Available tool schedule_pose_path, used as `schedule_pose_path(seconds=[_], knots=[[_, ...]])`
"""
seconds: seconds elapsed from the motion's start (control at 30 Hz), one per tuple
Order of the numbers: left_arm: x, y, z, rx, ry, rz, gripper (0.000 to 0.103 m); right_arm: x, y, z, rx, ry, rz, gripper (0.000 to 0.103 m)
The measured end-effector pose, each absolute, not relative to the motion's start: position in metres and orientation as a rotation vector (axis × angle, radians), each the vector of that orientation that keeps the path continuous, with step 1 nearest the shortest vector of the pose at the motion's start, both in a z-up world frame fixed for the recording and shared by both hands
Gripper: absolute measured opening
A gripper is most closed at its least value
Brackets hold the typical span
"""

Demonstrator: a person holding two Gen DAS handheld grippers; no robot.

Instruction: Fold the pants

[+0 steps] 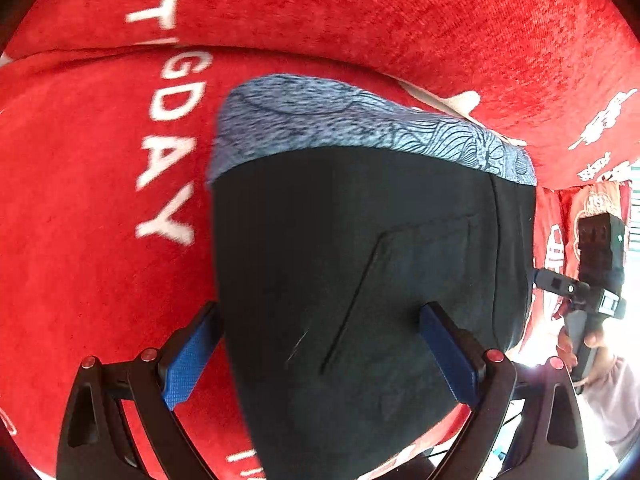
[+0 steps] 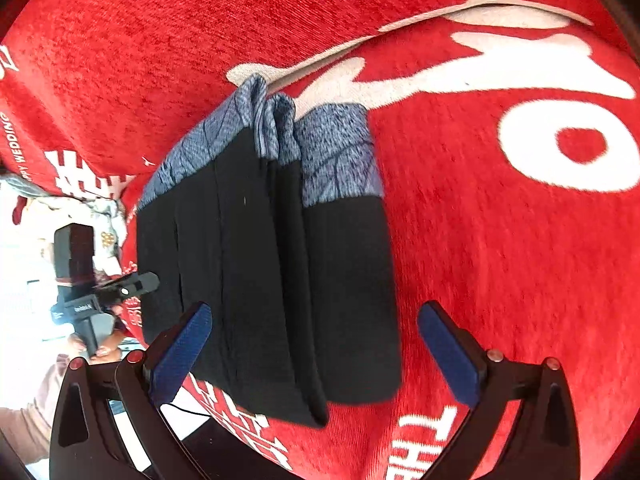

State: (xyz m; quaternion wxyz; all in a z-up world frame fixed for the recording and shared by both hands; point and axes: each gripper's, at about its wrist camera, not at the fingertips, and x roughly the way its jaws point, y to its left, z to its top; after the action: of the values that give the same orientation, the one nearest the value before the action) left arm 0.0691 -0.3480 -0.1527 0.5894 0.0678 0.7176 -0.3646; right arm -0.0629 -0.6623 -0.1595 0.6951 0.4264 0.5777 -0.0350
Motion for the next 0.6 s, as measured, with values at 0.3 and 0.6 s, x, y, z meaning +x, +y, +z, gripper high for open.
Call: schedule_pose_path(seconds=[0.3, 0.6], knots=[[0.068, -0.367, -0.166, 0.124, 1.658, -0.868, 0.102, -0.037, -0.661, -0.174, 0.916, 1.297, 0.060, 0.100], [0.053, -0.369, -0.145, 0.133, 1.589, -0.874, 0.080, -0.039, -0.668, -0.175, 1.031, 1.254, 0.024, 0.054]])
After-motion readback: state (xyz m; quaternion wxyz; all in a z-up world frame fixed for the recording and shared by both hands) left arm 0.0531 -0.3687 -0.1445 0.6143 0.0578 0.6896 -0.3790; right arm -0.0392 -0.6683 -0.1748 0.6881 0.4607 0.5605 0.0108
